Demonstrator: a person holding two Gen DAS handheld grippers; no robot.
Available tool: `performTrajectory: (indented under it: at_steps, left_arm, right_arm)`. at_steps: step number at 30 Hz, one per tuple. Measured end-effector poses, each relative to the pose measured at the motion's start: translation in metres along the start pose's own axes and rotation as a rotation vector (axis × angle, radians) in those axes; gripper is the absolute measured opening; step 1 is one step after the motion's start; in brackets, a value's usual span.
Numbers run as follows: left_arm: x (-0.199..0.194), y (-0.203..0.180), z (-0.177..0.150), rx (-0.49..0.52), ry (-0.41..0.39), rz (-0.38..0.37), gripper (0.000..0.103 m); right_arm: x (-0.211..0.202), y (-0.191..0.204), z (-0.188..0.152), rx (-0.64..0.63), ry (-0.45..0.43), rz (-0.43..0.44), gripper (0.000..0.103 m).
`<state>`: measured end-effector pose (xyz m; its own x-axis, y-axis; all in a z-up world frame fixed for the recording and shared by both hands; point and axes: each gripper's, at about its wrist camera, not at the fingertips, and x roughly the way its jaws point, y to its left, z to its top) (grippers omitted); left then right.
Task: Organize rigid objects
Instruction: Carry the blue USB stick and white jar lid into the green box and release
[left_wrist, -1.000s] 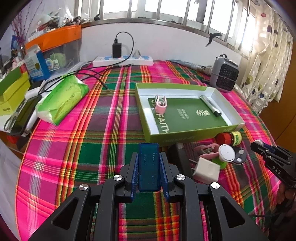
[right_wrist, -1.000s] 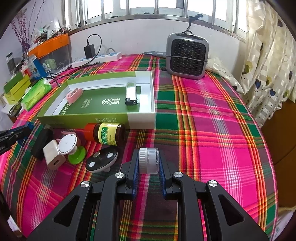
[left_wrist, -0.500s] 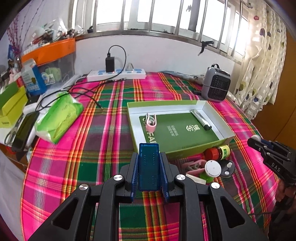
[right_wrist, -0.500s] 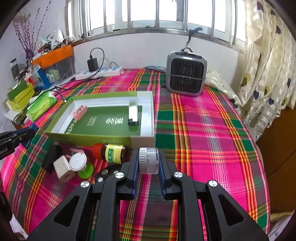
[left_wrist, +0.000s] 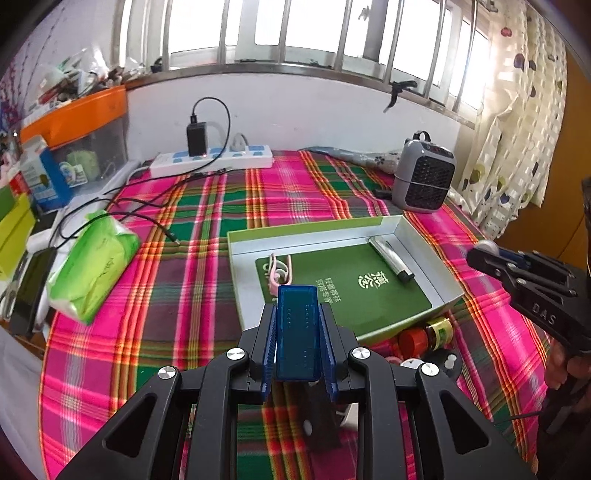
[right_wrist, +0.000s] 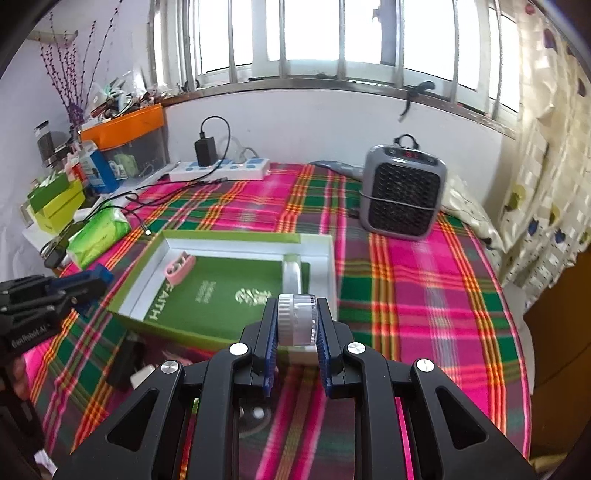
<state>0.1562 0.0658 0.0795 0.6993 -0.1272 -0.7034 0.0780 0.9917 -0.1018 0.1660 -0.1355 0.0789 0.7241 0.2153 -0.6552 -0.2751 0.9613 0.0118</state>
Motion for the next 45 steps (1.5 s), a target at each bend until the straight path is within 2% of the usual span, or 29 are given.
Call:
performTrajectory:
  at_steps: [9,14,21,34,45]
  left_arm:
    - [0.033,-0.004,0.006,0.010,0.046,-0.001,0.021]
    - [0.051,0.000,0.009,-0.004,0.072,0.001,0.021]
    - [0.068,0.003,0.012,-0.002,0.096,0.006,0.021]
    - [0.085,0.006,0.012,0.004,0.121,0.007,0.021]
    - [0.090,0.009,0.012,-0.010,0.129,0.010,0.021]
  right_arm:
    - [0.047,0.011,0.025,-0.062,0.058,0.042,0.020]
    - [0.074,0.017,0.033,-0.083,0.095,0.095,0.020]
    - [0.110,0.027,0.040,-0.123,0.162,0.124,0.020]
    - [0.149,0.032,0.045,-0.153,0.230,0.095,0.020]
    - [0.159,0.032,0.044,-0.148,0.244,0.082,0.020]
